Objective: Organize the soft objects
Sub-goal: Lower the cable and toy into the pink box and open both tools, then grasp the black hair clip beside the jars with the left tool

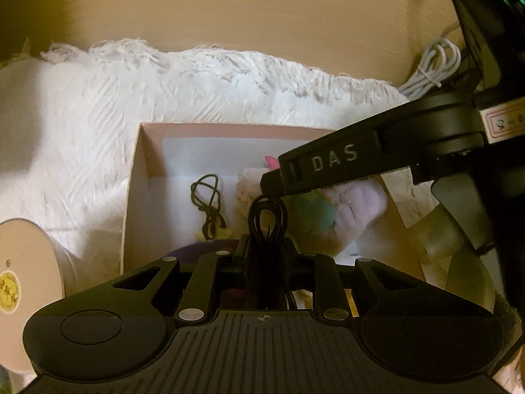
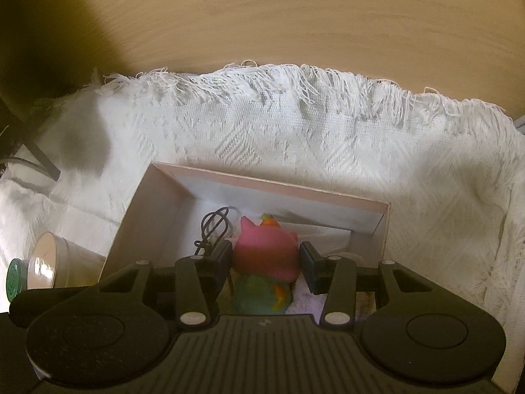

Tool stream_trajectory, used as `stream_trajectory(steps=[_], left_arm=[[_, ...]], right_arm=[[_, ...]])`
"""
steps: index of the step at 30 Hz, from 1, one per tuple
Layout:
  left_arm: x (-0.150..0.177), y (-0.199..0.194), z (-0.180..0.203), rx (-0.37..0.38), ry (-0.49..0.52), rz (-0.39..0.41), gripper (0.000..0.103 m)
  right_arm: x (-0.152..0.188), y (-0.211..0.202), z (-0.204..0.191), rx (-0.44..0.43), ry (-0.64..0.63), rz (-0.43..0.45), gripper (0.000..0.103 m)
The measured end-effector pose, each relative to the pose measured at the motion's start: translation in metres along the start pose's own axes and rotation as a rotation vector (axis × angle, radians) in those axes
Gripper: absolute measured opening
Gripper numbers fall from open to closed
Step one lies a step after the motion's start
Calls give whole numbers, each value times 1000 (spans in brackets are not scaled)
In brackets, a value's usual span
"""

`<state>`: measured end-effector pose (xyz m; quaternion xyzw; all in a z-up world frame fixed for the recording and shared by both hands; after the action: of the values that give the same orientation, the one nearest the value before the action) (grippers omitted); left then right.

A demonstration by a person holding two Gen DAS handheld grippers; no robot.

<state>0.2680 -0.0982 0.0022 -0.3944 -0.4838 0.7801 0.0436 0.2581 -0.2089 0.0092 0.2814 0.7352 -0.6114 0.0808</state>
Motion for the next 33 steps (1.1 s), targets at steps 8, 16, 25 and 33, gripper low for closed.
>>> stream_trajectory(steps=[8, 16, 25, 33], left_arm=[[9, -33, -8, 146, -51, -42, 26], [-2, -93, -30, 176, -125, 54, 29], [-3, -171, -85, 171, -206, 328, 29], [-8, -186, -161, -68, 140, 18, 29]], right_arm=[[0, -34, 0, -64, 69, 48, 53], [10, -92, -11, -22, 44, 170, 60], [33, -126, -29, 87, -18, 220, 63], [53, -136, -82, 11, -57, 213, 68]])
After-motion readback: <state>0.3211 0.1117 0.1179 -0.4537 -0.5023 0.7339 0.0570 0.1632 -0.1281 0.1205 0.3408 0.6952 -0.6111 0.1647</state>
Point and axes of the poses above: each gripper's, at about its wrist camera, not at the fingertips, and y roughly the way its jaws point, z to its right, x to its underside, the point moved 5 cm from there along y, roughly the way its jaws point
